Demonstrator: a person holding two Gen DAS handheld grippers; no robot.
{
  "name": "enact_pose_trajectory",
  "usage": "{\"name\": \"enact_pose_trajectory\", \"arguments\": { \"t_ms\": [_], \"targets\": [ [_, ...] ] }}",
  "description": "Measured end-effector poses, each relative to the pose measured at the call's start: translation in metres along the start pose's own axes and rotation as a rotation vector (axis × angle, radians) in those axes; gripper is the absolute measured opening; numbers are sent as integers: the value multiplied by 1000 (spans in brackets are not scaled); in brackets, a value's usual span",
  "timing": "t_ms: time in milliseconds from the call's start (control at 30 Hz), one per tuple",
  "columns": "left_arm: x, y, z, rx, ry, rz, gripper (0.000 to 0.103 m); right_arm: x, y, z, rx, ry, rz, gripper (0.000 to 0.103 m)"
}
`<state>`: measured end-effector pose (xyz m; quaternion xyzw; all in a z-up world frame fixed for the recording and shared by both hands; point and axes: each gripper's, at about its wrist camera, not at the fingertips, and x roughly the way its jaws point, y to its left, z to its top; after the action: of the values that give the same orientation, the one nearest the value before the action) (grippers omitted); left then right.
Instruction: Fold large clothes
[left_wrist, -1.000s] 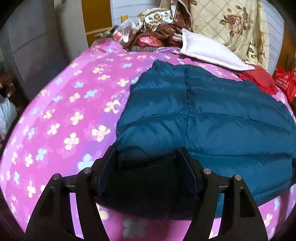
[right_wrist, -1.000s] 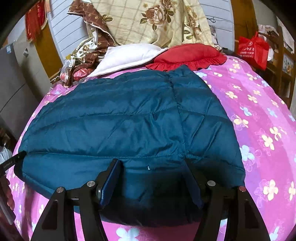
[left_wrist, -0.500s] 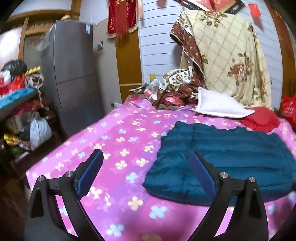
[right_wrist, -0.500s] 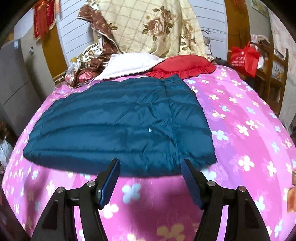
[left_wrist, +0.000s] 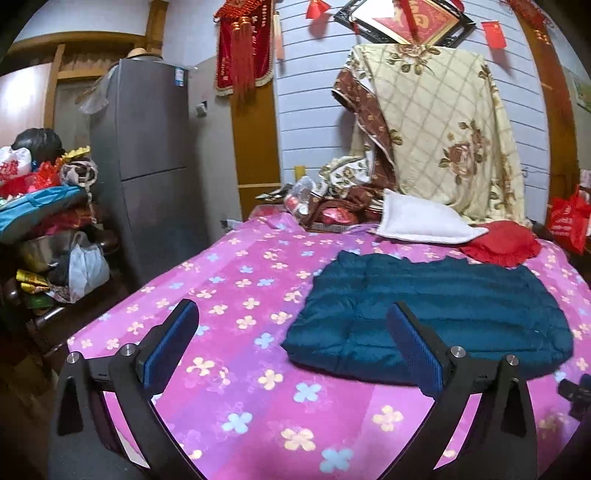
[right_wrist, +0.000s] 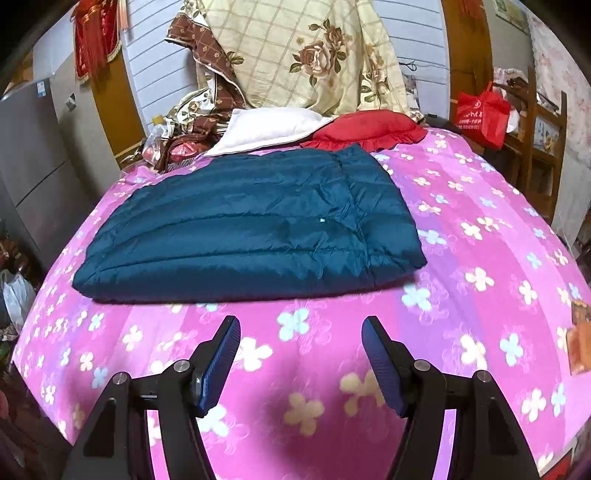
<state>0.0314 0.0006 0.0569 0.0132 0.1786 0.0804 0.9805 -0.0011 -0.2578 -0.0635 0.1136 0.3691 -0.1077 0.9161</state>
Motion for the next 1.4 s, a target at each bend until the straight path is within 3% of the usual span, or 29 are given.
{"name": "enact_pose_trajectory", "arguments": {
  "t_ms": [600, 1400],
  "targets": [
    [-12, -19, -14, 40, 135, -133, 102, -15, 11, -18, -17, 33, -52, 66],
    [-41, -30, -22, 84, 141, -214, 102, -36, 21, -36, -42, 46, -83, 66]
  ]
}}
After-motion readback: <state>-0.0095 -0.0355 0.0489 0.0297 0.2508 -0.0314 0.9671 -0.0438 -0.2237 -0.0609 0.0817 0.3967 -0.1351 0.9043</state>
